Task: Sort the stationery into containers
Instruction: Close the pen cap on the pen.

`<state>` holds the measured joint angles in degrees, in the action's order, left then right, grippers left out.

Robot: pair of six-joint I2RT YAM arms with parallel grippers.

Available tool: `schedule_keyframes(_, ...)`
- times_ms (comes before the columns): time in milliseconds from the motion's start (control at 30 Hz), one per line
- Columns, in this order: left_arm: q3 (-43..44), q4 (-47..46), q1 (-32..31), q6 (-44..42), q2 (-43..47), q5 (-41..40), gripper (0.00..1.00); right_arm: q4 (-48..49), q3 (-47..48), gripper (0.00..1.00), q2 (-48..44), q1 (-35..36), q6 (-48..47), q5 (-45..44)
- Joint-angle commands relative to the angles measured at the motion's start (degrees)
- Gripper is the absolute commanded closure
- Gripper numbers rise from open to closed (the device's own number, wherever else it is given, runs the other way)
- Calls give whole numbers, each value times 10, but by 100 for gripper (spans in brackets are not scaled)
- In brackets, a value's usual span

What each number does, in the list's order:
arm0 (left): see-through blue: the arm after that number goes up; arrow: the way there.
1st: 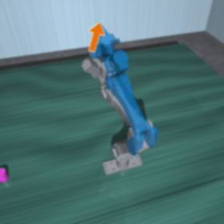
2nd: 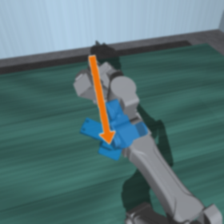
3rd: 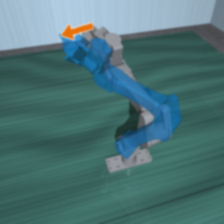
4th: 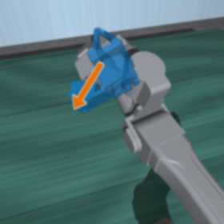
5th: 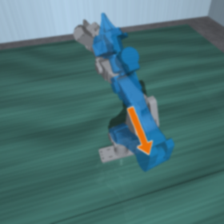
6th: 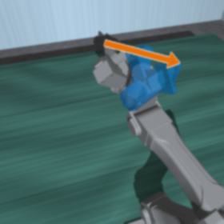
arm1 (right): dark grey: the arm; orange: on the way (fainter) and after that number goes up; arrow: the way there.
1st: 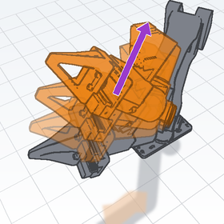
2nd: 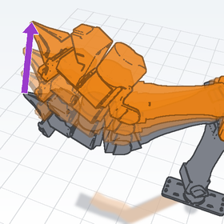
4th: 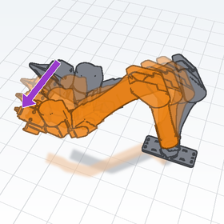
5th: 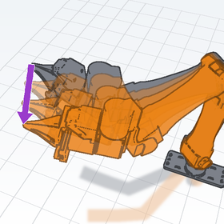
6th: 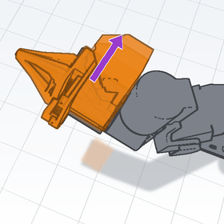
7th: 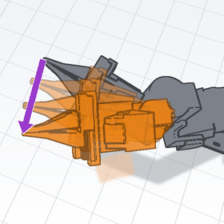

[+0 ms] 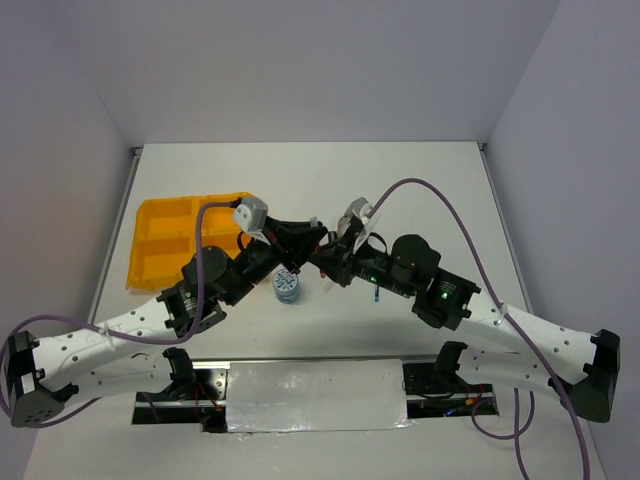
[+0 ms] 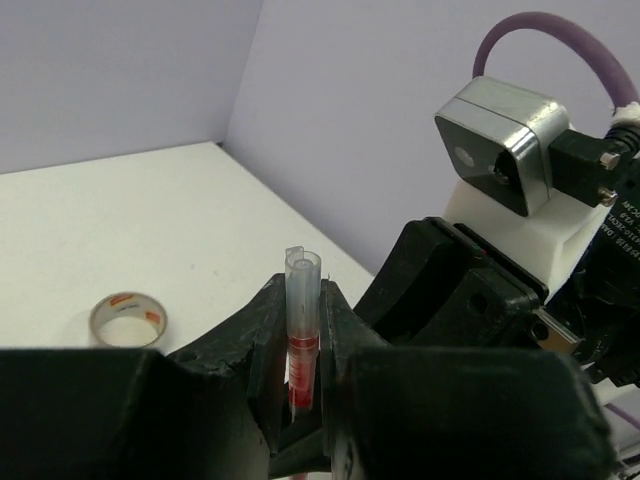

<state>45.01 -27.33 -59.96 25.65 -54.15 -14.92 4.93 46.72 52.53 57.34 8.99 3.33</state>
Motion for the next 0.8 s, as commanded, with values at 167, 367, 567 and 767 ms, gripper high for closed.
schedule_keyframes(167, 64, 149, -10, -38, -2, 9, 43, 139, 0, 100, -2, -4, 8, 3)
schedule_keyframes(367, 94, 154, -10, -57, 3, 5, 36, 141, -12, 100, 10, -4, 20, 5)
schedule_keyframes(567, 96, 143, -10, -73, 22, 9, 21, 135, -15, 100, 20, -4, 30, 8)
schedule_keyframes(767, 97, 133, -10, -89, 40, -13, 18, 128, -15, 100, 28, -4, 38, 15)
